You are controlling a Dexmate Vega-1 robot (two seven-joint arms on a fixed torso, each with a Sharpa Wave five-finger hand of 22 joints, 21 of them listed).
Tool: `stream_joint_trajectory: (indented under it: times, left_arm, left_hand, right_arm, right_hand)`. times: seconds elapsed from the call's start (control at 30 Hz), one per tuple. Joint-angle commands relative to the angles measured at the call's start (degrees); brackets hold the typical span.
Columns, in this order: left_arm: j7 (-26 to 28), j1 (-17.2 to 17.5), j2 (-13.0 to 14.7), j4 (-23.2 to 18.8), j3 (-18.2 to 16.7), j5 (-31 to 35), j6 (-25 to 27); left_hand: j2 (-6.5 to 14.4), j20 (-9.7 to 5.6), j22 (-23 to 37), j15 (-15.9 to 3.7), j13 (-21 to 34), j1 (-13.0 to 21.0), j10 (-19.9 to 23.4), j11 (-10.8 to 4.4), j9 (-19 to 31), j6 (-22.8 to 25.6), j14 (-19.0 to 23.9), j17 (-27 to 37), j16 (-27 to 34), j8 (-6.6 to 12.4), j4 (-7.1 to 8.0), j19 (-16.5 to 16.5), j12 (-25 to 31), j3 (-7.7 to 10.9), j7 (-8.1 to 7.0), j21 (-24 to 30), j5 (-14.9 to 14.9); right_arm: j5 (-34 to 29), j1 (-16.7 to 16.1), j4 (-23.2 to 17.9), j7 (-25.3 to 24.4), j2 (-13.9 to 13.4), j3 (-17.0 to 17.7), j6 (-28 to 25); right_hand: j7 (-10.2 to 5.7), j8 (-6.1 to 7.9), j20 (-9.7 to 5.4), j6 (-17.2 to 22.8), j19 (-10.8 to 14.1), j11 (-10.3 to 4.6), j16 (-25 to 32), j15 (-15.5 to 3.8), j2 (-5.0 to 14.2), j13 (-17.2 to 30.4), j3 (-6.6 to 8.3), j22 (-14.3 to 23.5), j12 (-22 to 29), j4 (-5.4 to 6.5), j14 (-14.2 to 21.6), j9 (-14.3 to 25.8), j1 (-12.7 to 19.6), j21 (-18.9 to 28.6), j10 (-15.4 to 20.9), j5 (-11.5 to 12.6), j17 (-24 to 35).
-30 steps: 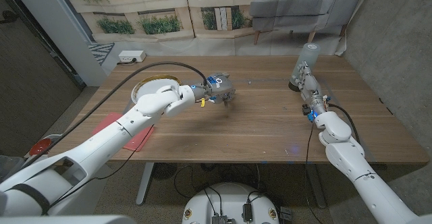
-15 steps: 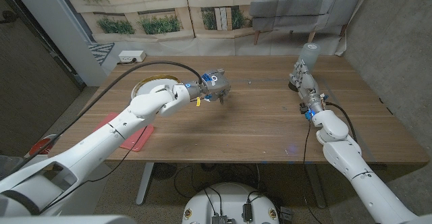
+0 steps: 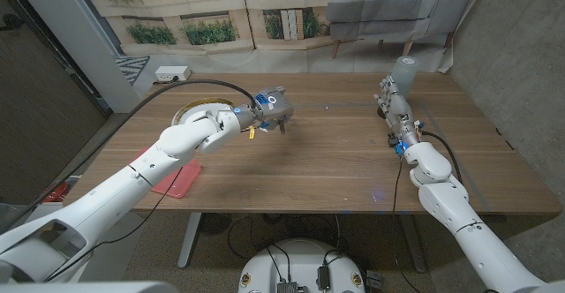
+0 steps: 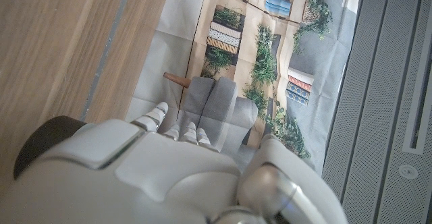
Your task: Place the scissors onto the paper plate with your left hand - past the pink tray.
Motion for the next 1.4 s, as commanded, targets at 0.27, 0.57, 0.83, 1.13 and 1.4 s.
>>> stream_joint_trajectory:
  times: [0.27, 0.57, 0.83, 1.13, 1.4]
  left_arm:
    - [0.02, 2.32, 2.24, -0.82, -3.83, 0.22, 2.25]
    - [-0.28, 2.10, 2.77, 0.24, -4.60, 0.08, 3.20]
    - [-0.24, 1.61, 3.03, 1.32, -4.58, 0.20, 3.69]
    - [-0.35, 1.45, 3.60, 1.76, -4.94, 0.13, 4.49]
    - [-0.84, 1.75, 4.21, 1.84, -5.54, -0.05, 5.46]
  left_hand:
    - [-0.18, -0.07, -0.19, -7.20, 0.57, 0.39, 0.74, -0.14, 0.27, 6.03, 0.74, 0.67, -0.50, -0.42, -0.08, -0.40, -0.64, 0.20, 5.21, 1.03, 0.07]
    - [-0.21, -0.10, -0.49, -7.19, 0.74, 0.39, 1.01, -0.22, 0.29, 6.14, 1.03, 1.00, -0.81, -0.62, -0.04, -0.62, -1.17, 0.22, 5.02, 1.59, 0.04]
    - [-0.22, -0.14, -0.73, -7.19, 0.89, 0.34, 1.10, -0.21, 0.30, 6.27, 1.14, 1.28, -1.08, -0.75, 0.01, -0.71, -1.60, 0.21, 4.98, 2.02, 0.02]
    - [-0.28, -0.19, -1.01, -7.18, 1.32, 0.30, 1.24, -0.35, 0.32, 6.45, 1.29, 1.55, -1.39, -0.87, 0.03, -0.82, -1.90, 0.21, 4.76, 2.48, -0.01]
    - [-0.35, -0.24, -1.27, -7.20, 1.59, 0.30, 1.44, -0.34, 0.33, 6.52, 1.49, 1.85, -1.60, -1.02, 0.01, -0.99, -2.22, 0.19, 4.78, 2.88, -0.04]
  right_arm:
    - [-1.11, 1.18, 0.06, -0.64, 0.63, -0.87, -0.40]
    - [-1.48, 2.24, 0.97, -0.78, 1.19, -1.29, -0.58]
    - [-1.81, 2.95, 1.68, -0.79, 1.51, -1.51, -0.61]
    - [-1.96, 3.57, 2.38, -0.90, 1.96, -1.57, -0.45]
    - [-2.23, 3.98, 2.85, -0.84, 2.19, -1.71, -0.25]
  right_hand:
    - [0.33, 0.31, -0.43, 0.10, -0.05, 0.18, 0.06, 0.37, 0.14, 0.18, 0.10, 0.16, -0.07, 0.00, 0.02, 0.20, 0.19, 0.35, 0.10, -0.17, 0.11]
    - [0.33, 0.31, -0.51, 0.11, -0.18, 0.15, 0.05, 0.33, 0.14, 0.18, 0.12, 0.16, -0.07, -0.01, 0.02, 0.20, 0.21, 0.29, 0.10, -0.20, 0.11]
    - [0.33, 0.31, -0.58, 0.14, -0.20, 0.12, 0.04, 0.33, 0.12, 0.18, 0.14, 0.16, -0.06, -0.02, 0.02, 0.20, 0.23, 0.28, 0.16, -0.23, 0.10]
    - [0.28, 0.31, -0.62, 0.16, -0.21, 0.15, 0.05, 0.30, 0.11, 0.18, 0.14, 0.16, -0.06, -0.03, 0.06, 0.20, 0.24, 0.28, 0.17, -0.25, 0.11]
    - [0.25, 0.30, -0.69, 0.17, -0.23, 0.15, 0.04, 0.28, 0.08, 0.18, 0.14, 0.16, -0.05, -0.03, 0.08, 0.20, 0.24, 0.28, 0.20, -0.27, 0.11]
